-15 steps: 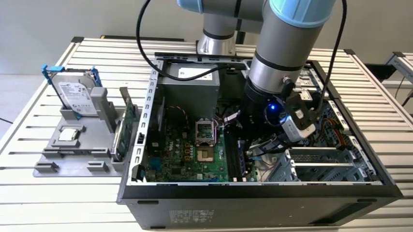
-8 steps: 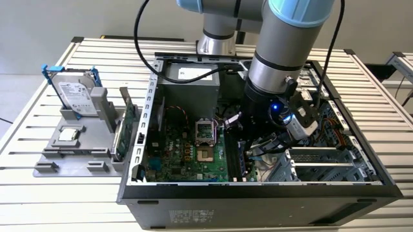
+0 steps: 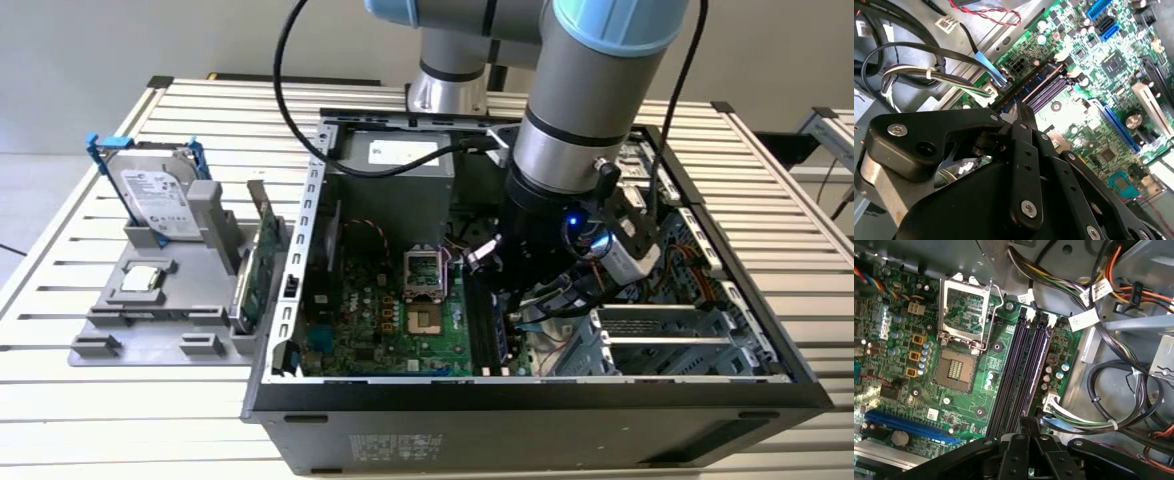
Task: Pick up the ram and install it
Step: 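Insert the ram into the slot, then press down the ram until it locks into place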
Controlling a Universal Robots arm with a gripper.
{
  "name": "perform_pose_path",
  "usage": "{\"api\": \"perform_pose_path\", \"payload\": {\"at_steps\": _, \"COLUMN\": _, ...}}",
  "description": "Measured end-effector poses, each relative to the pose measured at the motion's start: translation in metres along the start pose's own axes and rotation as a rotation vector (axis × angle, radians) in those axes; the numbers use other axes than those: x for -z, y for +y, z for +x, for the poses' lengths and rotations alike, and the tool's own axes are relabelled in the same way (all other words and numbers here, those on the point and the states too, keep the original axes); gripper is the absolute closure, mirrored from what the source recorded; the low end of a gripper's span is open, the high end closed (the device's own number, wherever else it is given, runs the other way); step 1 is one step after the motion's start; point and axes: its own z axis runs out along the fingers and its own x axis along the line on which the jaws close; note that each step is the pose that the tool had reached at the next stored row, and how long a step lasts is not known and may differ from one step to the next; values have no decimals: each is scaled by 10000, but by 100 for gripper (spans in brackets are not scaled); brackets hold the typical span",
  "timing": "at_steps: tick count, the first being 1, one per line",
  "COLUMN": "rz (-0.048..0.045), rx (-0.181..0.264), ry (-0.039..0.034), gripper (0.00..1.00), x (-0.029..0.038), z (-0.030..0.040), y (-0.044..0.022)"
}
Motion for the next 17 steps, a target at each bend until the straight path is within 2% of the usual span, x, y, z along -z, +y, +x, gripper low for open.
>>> {"api": "perform_pose_path", "payload": {"at_steps": 4, "rz": 15, "rx": 423, "ry": -30, "gripper": 100, "x": -1, "z": 0, "y": 1}}
{"api": "perform_pose_path", "payload": {"at_steps": 11, "rz": -85, "rx": 1179, "ry": -86, "gripper": 100, "x": -2, "z": 0, "y": 1}}
{"api": "perform_pose_path", "payload": {"at_steps": 17, "rz": -109, "rx": 1911, "ry": -128, "gripper": 100, "x": -4, "z": -1, "y": 1}}
